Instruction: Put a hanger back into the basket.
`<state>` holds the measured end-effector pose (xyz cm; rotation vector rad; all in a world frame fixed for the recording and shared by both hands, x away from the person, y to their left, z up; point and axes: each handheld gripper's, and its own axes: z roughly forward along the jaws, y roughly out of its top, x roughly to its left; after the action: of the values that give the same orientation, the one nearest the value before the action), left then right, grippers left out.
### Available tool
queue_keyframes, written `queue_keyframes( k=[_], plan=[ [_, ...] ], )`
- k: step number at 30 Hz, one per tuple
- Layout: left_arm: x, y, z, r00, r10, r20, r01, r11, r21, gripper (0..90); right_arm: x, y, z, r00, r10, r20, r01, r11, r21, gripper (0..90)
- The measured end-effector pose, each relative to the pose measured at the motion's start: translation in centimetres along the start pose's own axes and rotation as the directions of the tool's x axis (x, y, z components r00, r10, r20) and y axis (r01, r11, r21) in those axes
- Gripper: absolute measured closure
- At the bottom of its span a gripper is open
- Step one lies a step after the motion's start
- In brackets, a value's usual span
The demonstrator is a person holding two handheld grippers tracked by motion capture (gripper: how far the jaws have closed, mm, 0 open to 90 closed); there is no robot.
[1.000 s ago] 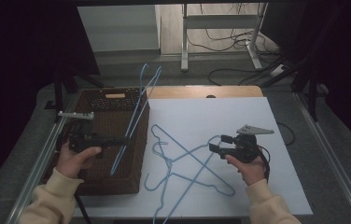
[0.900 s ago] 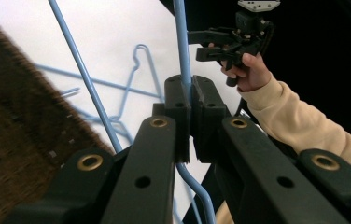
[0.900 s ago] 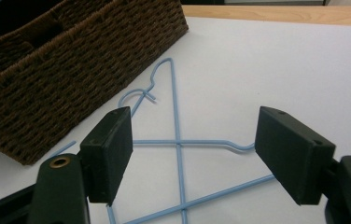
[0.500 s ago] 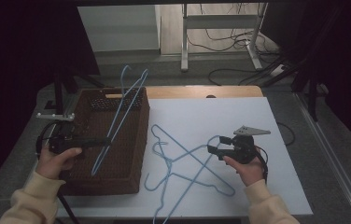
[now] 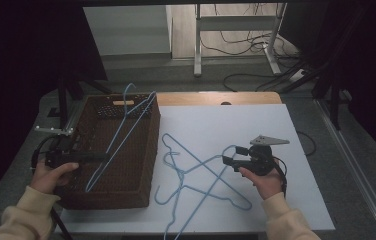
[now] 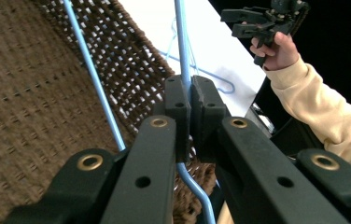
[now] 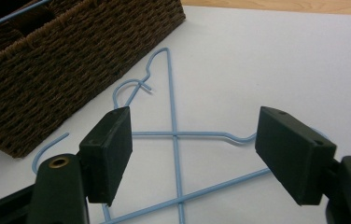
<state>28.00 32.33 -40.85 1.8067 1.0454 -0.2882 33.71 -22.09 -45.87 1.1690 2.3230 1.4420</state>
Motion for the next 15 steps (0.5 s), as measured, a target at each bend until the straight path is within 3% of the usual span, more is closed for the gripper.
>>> queue_keyframes(
  k=[9, 12, 15],
  plan=[
    [1.1, -1.0, -1.1, 0.9998, -0.020, -0.009, 0.020, 0.9998, 0.002, 86.5, 0.0, 0.0, 0.0, 1.0000, 0.003, 0.001, -0.003, 1.000, 0.002, 27.3],
    [2.1, -1.6, -1.2, 0.9989, -0.046, -0.011, 0.046, 0.9989, 0.010, 86.3, 0.0, 0.0, 0.1, 1.0000, 0.004, 0.002, -0.004, 1.000, 0.003, 27.3],
    [2.6, -1.6, -1.2, 0.9989, -0.046, -0.012, 0.046, 0.9988, 0.017, 86.3, 0.0, 0.0, 0.1, 1.0000, 0.005, 0.002, -0.005, 1.000, 0.005, 27.3]
  ],
)
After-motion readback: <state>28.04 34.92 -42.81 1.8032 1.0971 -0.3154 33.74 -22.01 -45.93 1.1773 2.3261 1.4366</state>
